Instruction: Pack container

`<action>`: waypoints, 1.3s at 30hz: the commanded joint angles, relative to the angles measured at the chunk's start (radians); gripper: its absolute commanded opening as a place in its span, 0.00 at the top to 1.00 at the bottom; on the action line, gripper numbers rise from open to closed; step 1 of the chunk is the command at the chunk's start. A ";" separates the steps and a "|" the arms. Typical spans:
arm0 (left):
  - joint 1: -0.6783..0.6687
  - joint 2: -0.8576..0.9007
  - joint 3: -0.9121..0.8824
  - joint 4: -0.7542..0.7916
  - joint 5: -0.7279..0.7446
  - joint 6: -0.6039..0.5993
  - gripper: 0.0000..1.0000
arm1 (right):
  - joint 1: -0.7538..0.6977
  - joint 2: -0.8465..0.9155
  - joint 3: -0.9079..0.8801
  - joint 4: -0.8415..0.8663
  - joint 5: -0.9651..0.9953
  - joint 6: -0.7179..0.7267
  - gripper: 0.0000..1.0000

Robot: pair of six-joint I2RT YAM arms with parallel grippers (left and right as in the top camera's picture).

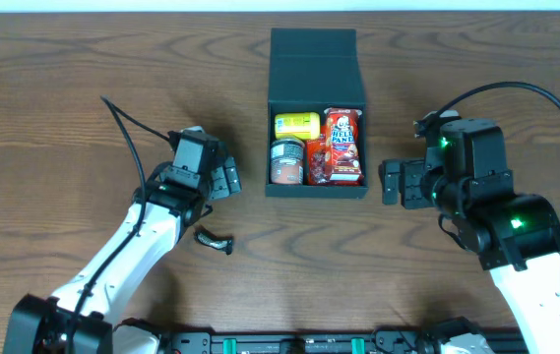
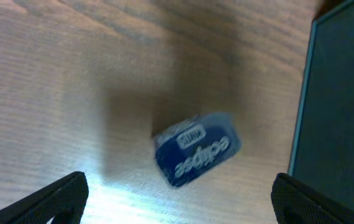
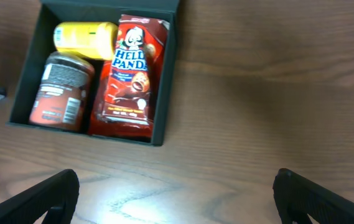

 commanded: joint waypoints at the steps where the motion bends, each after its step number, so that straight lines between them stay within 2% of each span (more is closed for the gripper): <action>1: -0.020 0.049 -0.003 0.021 -0.027 -0.056 0.05 | 0.009 -0.004 -0.003 -0.001 0.033 -0.011 0.01; 9: -0.039 0.142 -0.003 0.085 -0.109 -0.151 0.05 | 0.009 -0.004 -0.003 0.000 0.058 -0.011 0.01; 20: -0.042 0.228 -0.003 0.181 -0.170 -0.154 0.05 | 0.009 -0.004 -0.003 0.010 0.063 -0.011 0.01; 22: -0.042 0.241 -0.003 0.187 -0.170 -0.154 0.00 | 0.009 -0.004 -0.003 0.010 0.064 -0.011 0.01; 23: -0.042 0.245 -0.003 0.187 -0.170 -0.154 0.06 | 0.009 -0.004 -0.003 0.010 0.067 -0.011 0.01; 28: -0.042 0.250 -0.003 0.194 -0.170 -0.154 0.22 | 0.009 -0.004 -0.003 0.010 0.078 -0.011 0.01; 33: -0.042 0.250 -0.003 0.199 -0.169 -0.154 0.25 | 0.009 -0.004 -0.005 0.011 0.080 -0.011 0.01; 39: -0.042 0.250 -0.003 0.198 -0.169 -0.154 0.36 | 0.009 -0.004 -0.007 0.011 0.081 -0.011 0.01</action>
